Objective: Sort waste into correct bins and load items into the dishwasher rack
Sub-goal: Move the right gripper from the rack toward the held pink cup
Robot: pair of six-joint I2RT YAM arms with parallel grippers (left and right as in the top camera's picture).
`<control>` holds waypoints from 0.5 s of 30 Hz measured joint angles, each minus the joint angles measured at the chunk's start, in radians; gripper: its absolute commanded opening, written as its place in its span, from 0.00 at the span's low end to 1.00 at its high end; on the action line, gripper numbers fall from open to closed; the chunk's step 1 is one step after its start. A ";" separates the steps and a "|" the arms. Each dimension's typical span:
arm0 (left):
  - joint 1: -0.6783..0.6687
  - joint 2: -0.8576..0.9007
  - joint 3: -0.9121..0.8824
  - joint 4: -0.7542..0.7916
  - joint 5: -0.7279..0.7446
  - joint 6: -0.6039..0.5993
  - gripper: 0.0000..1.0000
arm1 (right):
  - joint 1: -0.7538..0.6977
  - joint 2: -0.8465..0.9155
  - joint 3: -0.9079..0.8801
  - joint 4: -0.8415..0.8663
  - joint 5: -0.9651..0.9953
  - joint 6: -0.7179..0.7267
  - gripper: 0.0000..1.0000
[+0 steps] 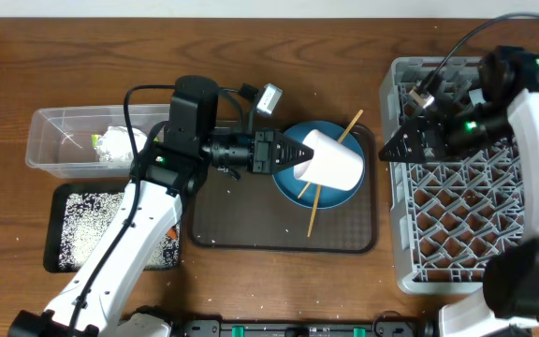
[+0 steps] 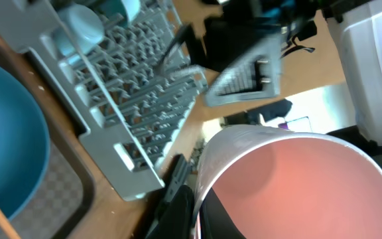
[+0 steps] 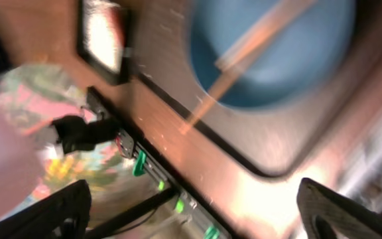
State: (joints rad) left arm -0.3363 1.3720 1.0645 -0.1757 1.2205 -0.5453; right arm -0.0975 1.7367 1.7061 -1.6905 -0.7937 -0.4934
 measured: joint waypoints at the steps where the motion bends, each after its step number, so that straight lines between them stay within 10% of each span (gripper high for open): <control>1: 0.001 0.000 0.000 -0.001 0.011 0.000 0.06 | -0.003 -0.026 -0.002 -0.002 -0.031 -0.044 0.99; 15: 0.001 0.000 0.000 0.135 0.054 -0.041 0.06 | 0.012 -0.259 -0.127 -0.006 -0.232 -0.303 0.99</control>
State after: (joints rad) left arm -0.3355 1.3720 1.0645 -0.0410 1.2747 -0.5861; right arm -0.0856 1.4776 1.5795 -1.6962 -1.0256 -0.7959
